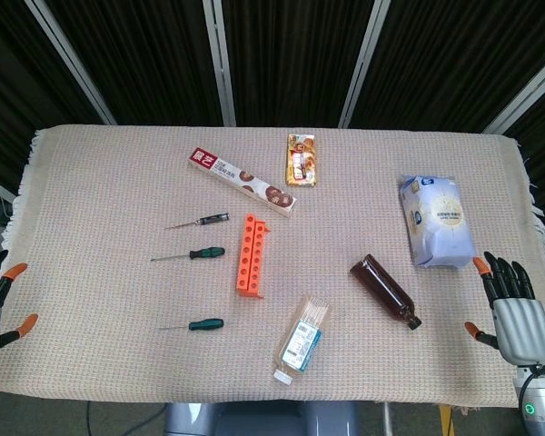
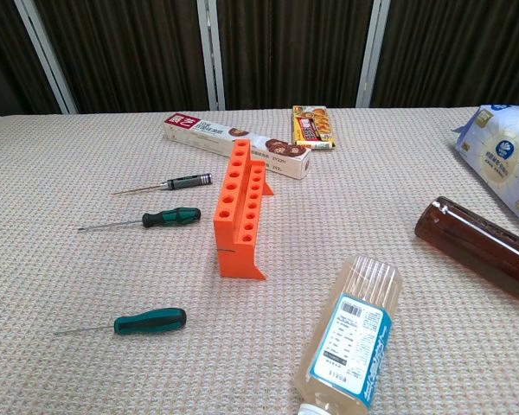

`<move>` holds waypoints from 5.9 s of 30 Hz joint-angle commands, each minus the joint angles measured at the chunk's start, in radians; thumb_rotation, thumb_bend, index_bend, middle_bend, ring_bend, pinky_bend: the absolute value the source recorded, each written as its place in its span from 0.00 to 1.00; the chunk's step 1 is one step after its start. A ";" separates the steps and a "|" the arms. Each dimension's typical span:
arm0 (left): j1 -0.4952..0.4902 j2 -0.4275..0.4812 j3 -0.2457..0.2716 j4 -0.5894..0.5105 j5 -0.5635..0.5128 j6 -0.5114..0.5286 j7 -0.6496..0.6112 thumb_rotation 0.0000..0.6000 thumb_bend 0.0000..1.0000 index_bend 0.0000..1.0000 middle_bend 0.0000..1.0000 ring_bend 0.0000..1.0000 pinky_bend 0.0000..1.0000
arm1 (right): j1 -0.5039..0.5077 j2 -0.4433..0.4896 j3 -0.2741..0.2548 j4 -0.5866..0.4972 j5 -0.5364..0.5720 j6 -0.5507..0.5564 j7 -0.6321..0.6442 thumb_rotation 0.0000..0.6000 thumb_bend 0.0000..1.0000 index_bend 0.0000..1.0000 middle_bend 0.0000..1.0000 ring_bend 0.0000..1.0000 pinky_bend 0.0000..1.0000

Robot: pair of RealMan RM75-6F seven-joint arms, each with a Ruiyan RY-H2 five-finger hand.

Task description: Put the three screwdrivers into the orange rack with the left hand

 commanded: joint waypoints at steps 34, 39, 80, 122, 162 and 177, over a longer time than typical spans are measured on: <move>0.001 0.023 0.009 -0.049 -0.011 -0.032 0.049 1.00 0.26 0.25 0.03 0.00 0.00 | -0.004 -0.003 -0.008 0.046 0.004 -0.003 0.065 1.00 0.00 0.00 0.00 0.00 0.00; -0.005 0.022 0.007 -0.051 -0.014 -0.042 0.050 1.00 0.26 0.25 0.04 0.00 0.00 | -0.005 -0.003 -0.009 0.043 0.005 -0.005 0.059 1.00 0.00 0.00 0.00 0.00 0.00; -0.518 -0.198 -0.064 -0.201 -0.078 -0.609 0.668 1.00 0.12 0.43 0.08 0.02 0.00 | -0.040 -0.012 -0.024 0.017 0.023 0.012 0.035 1.00 0.00 0.00 0.00 0.00 0.00; -0.619 -0.554 0.074 -0.222 -0.557 -0.347 1.075 1.00 0.26 0.38 0.03 0.00 0.00 | -0.049 -0.007 -0.027 0.046 0.041 -0.018 0.086 1.00 0.00 0.00 0.00 0.00 0.00; -0.564 -0.625 0.148 -0.178 -0.450 -0.249 1.094 1.00 0.31 0.45 0.03 0.00 0.00 | -0.049 -0.009 -0.024 0.087 0.061 -0.044 0.142 1.00 0.00 0.00 0.00 0.00 0.00; -0.558 -0.648 0.146 -0.159 -0.461 -0.248 1.124 1.00 0.33 0.45 0.03 0.00 0.00 | -0.053 -0.009 -0.025 0.101 0.067 -0.049 0.163 1.00 0.00 0.00 0.00 0.00 0.00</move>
